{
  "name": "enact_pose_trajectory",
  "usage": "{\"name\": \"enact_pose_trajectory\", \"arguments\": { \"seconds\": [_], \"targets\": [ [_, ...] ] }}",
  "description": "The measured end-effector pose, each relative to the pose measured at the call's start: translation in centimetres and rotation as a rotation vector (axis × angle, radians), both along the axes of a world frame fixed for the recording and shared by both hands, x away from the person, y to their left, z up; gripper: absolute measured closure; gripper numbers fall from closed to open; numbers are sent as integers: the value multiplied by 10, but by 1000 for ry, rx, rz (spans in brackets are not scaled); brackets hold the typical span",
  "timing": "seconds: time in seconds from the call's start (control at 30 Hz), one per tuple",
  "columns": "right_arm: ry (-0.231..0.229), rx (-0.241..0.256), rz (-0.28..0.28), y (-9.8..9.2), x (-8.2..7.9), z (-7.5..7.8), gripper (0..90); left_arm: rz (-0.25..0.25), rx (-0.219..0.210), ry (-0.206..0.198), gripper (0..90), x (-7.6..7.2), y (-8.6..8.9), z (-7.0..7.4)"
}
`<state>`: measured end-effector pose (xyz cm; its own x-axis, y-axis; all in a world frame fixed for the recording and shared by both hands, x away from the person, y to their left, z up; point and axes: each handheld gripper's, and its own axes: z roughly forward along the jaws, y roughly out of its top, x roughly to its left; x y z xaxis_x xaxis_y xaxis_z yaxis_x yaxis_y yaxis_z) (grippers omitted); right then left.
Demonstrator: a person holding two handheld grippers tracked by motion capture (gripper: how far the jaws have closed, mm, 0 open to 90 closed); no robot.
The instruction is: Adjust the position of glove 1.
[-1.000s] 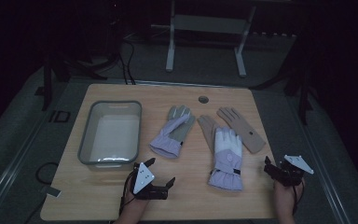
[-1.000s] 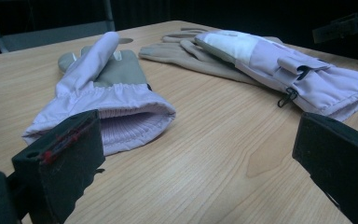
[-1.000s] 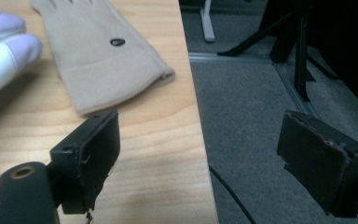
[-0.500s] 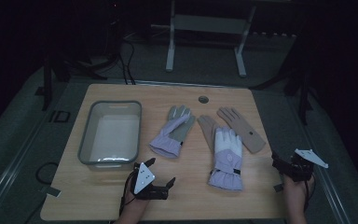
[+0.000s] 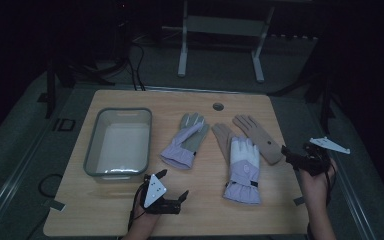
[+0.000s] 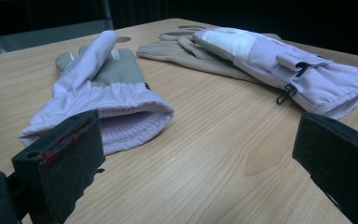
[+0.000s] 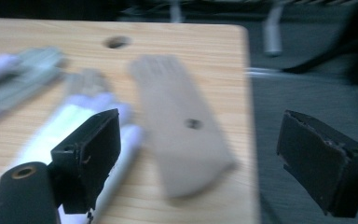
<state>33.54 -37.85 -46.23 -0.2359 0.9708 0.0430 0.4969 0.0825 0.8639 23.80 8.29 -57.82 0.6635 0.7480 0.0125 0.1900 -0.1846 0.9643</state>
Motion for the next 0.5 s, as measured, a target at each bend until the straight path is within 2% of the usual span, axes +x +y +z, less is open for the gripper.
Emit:
{"name": "enact_pose_trajectory", "arguments": {
  "seconds": [0.03, 0.1, 0.13, 0.2, 0.27, 0.33, 0.4, 0.5],
  "targets": [
    [9, 10, 18, 4, 2, 2, 176, -1, 1, -1, 20, 0, 0, 0],
    [46, -19, 35, 13, 8, 6, 178, -1, 0, -1, 20, 0, 0, 0],
    [46, -19, 35, 13, 8, 6, 178, -1, 0, -1, 20, 0, 0, 0],
    [35, -28, 72, 28, 15, 10, 182, -1, 0, -1, 20, 0, 0, 0],
    [32, -44, 83, 39, 19, 12, 180, -2, 0, 0, 20, 0, 0, 0],
    [24, -28, 109, 50, 24, 16, 179, -2, -2, 2, 20, 0, 0, 0],
    [26, -16, 122, 60, 28, 19, 136, -1, -2, 1, 21, 0, 0, 0],
    [29, -15, 138, 79, 35, 24, 125, -3, 5, -5, 21, -1, 0, 0]
  ]
}}
